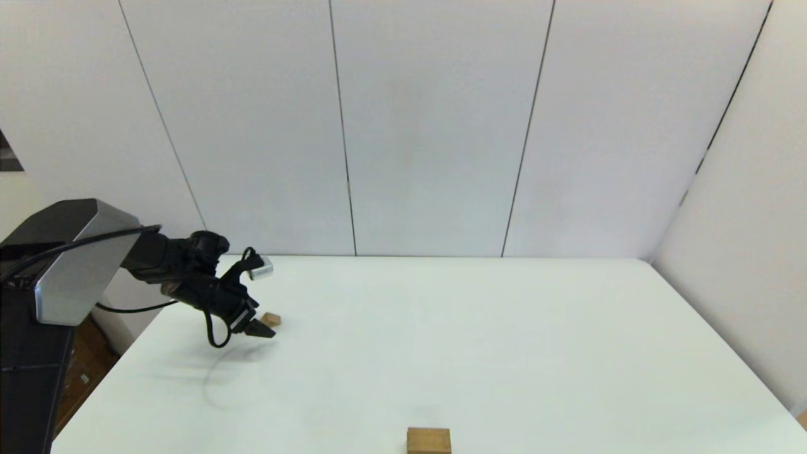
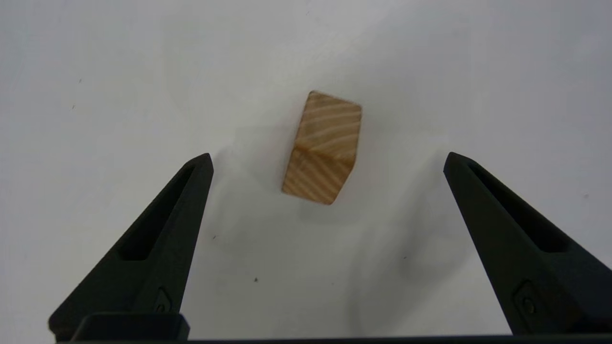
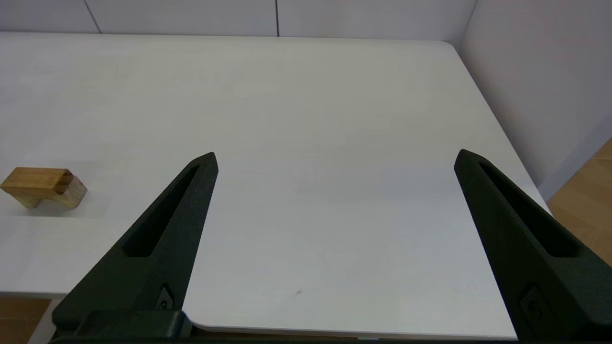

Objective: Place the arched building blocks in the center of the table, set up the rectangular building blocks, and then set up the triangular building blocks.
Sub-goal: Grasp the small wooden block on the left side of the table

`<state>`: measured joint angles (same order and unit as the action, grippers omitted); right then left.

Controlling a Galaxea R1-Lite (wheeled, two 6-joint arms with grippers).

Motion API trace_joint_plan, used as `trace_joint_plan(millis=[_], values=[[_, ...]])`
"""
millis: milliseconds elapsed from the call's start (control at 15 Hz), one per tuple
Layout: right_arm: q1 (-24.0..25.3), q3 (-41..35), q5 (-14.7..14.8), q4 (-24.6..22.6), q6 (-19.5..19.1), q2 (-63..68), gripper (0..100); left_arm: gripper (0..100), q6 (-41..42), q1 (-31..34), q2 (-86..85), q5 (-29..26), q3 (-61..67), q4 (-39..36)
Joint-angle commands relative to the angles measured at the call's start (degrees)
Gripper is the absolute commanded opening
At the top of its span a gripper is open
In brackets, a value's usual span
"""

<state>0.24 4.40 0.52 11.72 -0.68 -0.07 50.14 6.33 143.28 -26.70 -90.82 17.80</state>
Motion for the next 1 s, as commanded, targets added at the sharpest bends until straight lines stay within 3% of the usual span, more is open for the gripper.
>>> trace_joint_plan(millis=[67, 1000], values=[[0.02, -0.01, 0.0, 0.06, -0.02, -0.01, 100, 100, 0.31, 0.0, 0.25, -0.2, -0.23, 0.13], [0.02, -0.01, 0.0, 0.06, -0.02, -0.01, 100, 100, 0.31, -0.17, 1.22, -0.2, -1.03, -0.22]])
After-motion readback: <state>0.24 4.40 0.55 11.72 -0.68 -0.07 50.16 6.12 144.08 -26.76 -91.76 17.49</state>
